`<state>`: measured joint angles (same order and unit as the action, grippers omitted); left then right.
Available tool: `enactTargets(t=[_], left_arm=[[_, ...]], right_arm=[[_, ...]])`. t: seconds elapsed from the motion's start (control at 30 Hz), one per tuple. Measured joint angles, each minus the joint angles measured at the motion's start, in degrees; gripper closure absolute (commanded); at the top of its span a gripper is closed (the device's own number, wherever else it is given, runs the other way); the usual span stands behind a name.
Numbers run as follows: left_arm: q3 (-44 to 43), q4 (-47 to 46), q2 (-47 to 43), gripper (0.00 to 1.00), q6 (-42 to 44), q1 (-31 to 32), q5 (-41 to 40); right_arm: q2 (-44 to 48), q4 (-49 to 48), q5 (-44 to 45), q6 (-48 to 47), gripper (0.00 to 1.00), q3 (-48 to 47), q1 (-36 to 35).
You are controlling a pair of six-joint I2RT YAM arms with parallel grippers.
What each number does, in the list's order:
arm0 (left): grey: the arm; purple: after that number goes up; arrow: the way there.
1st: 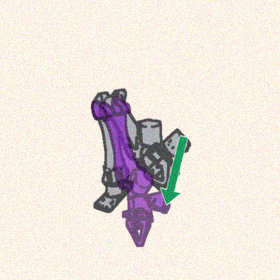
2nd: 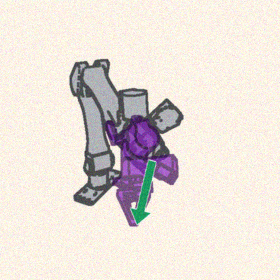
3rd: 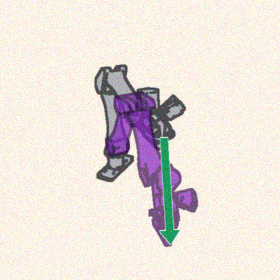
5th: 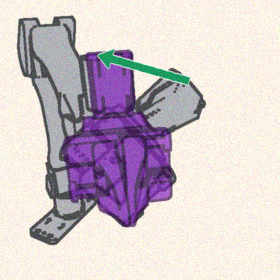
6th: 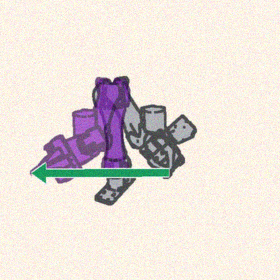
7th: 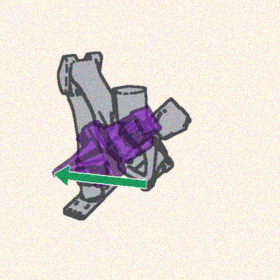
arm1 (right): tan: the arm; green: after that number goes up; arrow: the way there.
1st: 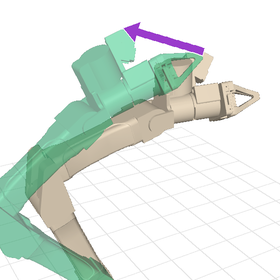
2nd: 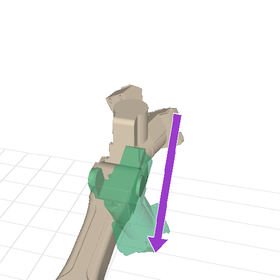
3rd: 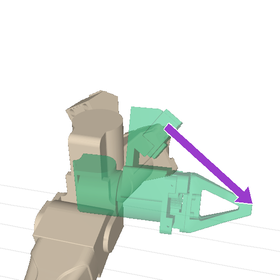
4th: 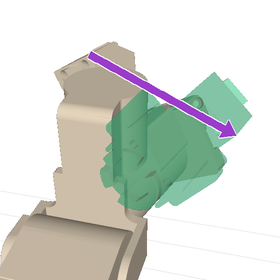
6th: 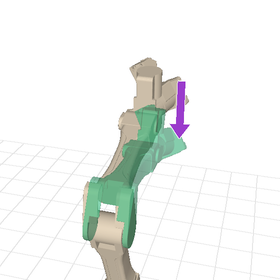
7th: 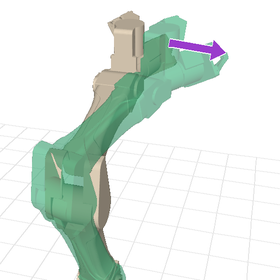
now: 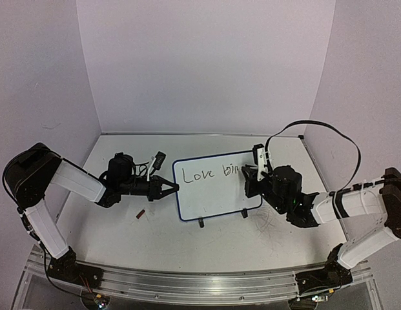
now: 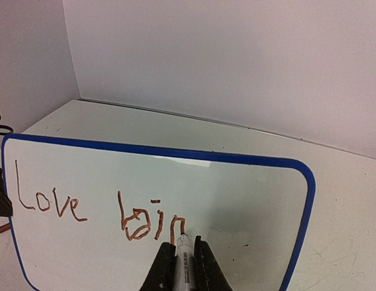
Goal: Write a sentence on the whiteboard
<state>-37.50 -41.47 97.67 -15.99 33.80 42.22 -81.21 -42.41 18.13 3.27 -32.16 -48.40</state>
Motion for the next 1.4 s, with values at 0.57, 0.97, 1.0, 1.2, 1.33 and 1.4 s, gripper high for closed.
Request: enactTargets(t=[0.57, 0.97, 1.0, 1.2, 1.33, 1.4], left_arm=[[0.0, 0.0, 0.0, 1.0, 0.2, 0.0, 0.0], [0.0, 0.0, 0.0, 1.0, 0.1, 0.0, 0.0], [0.0, 0.0, 0.0, 1.0, 0.1, 0.0, 0.0], [0.0, 0.0, 0.0, 1.0, 0.1, 0.0, 0.0], [0.0, 0.0, 0.0, 1.0, 0.1, 0.0, 0.0], [0.0, 0.0, 0.0, 1.0, 0.1, 0.0, 0.0]], right_arm=[[5.3, 0.8, -1.6, 0.9, 1.0, 1.8, 1.1], [3.7, 0.8, -1.7, 0.2, 1.0, 2.0, 2.0], [3.3, 0.7, -1.6, 0.0, 1.0, 2.0, 2.0], [2.7, -0.3, -1.1, -0.3, 1.0, 1.9, 2.0], [2.4, -0.9, -1.0, -0.7, 1.0, 1.9, 2.0], [2.2, -1.2, -1.1, -1.0, 1.0, 1.8, 2.0]])
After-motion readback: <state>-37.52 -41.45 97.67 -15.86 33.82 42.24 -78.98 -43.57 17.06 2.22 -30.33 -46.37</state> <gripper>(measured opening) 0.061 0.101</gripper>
